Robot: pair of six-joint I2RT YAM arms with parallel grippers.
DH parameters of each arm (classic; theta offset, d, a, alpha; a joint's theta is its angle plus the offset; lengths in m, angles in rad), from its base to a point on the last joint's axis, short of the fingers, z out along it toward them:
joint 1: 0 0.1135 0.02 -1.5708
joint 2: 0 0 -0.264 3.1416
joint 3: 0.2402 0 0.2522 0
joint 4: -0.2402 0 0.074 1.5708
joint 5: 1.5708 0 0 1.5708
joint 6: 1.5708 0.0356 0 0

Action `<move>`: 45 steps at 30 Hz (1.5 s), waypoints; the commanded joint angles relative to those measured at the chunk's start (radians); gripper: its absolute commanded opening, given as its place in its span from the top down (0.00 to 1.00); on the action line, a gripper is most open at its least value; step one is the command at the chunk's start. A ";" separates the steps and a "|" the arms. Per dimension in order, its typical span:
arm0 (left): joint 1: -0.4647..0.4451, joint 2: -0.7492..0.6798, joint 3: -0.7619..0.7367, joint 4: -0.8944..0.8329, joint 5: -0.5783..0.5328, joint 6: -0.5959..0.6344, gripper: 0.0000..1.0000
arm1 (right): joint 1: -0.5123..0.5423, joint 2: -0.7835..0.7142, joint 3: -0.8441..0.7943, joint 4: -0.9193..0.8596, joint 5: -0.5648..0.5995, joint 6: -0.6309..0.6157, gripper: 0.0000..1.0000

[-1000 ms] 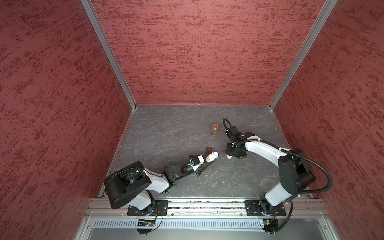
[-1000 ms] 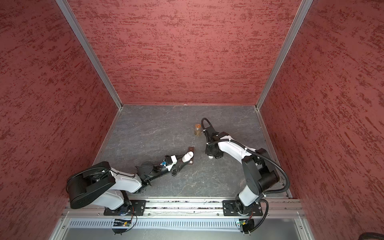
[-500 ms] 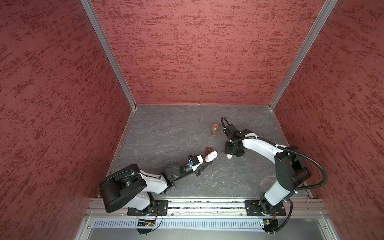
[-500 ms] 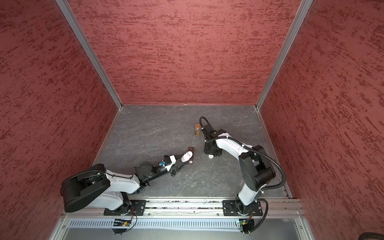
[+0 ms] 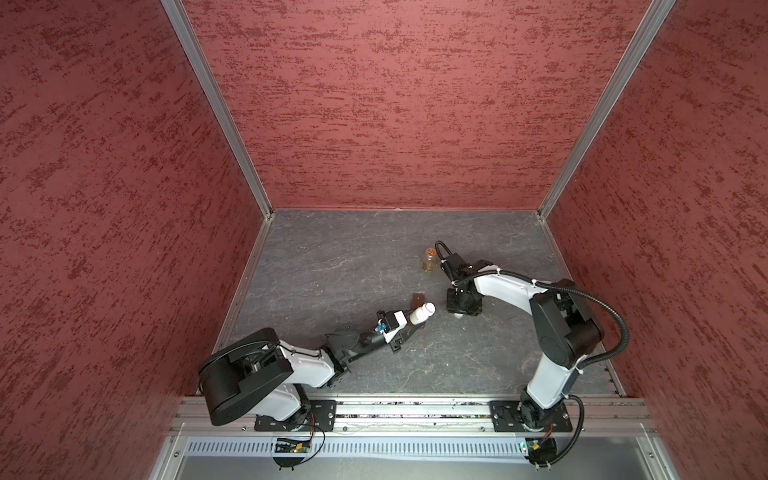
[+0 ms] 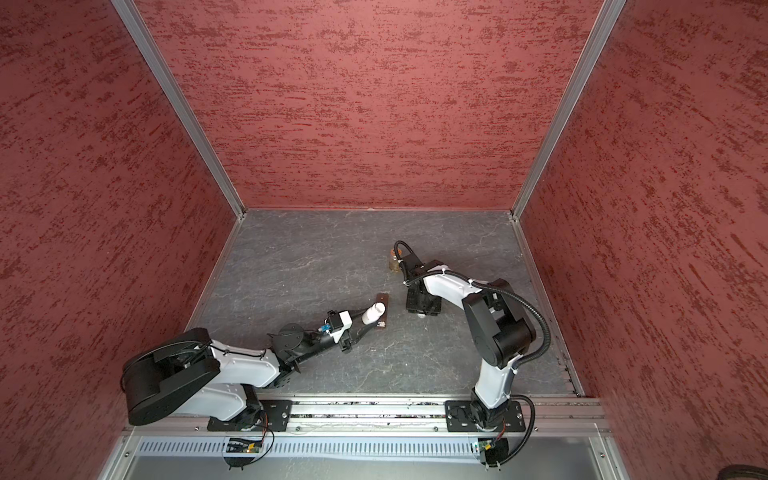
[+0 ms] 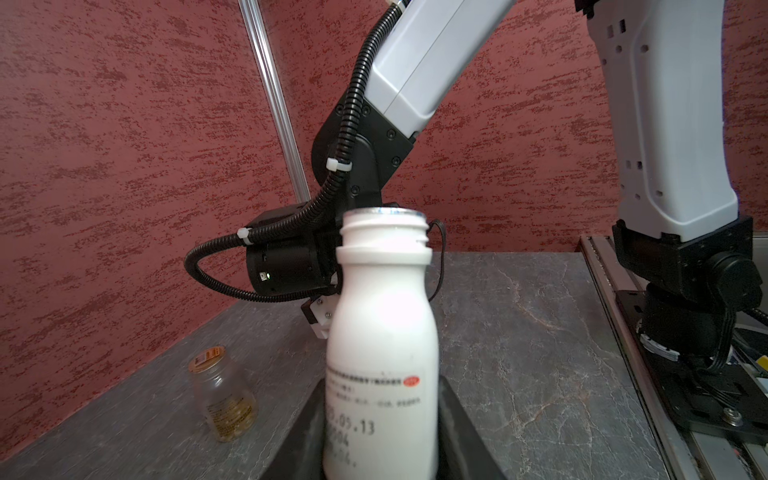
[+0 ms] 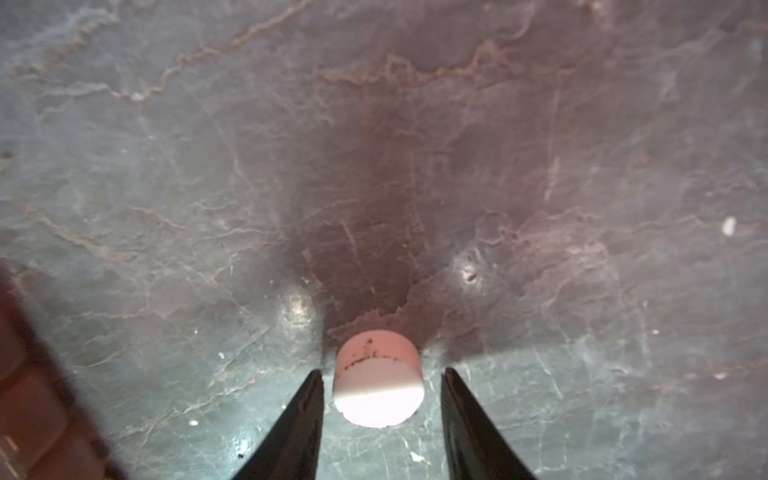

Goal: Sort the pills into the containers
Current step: 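Close the right gripper on the white cap, then carry the cap with the right gripper onto the bottle mouth held by the left gripper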

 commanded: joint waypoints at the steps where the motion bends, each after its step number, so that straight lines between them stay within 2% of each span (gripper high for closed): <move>1: -0.005 -0.017 -0.012 0.000 -0.001 0.009 1.00 | 0.004 0.022 0.021 0.017 0.021 -0.001 0.57; 10: -0.004 -0.030 -0.024 -0.005 -0.009 0.011 1.00 | 0.004 -0.003 0.026 0.009 0.030 -0.005 0.68; 13: -0.002 -0.023 -0.023 -0.007 -0.011 0.016 1.00 | 0.004 -0.060 0.038 -0.030 0.016 -0.013 0.70; 18: 0.014 0.040 0.000 0.019 0.010 0.014 1.00 | 0.004 -0.244 0.086 -0.144 -0.022 -0.046 0.70; 23: 0.026 0.158 0.060 0.076 0.038 -0.002 1.00 | 0.004 -0.454 0.200 -0.240 -0.156 -0.102 0.70; 27: 0.021 0.237 0.131 0.076 0.060 0.000 1.00 | 0.004 -0.547 0.264 -0.272 -0.298 -0.135 0.70; 33: 0.026 0.338 0.225 0.077 0.087 0.009 1.00 | 0.004 -0.585 0.292 -0.330 -0.409 -0.178 0.70; 45: 0.046 0.425 0.334 0.077 0.138 0.037 1.00 | 0.003 -0.567 0.260 -0.392 -0.407 -0.215 0.70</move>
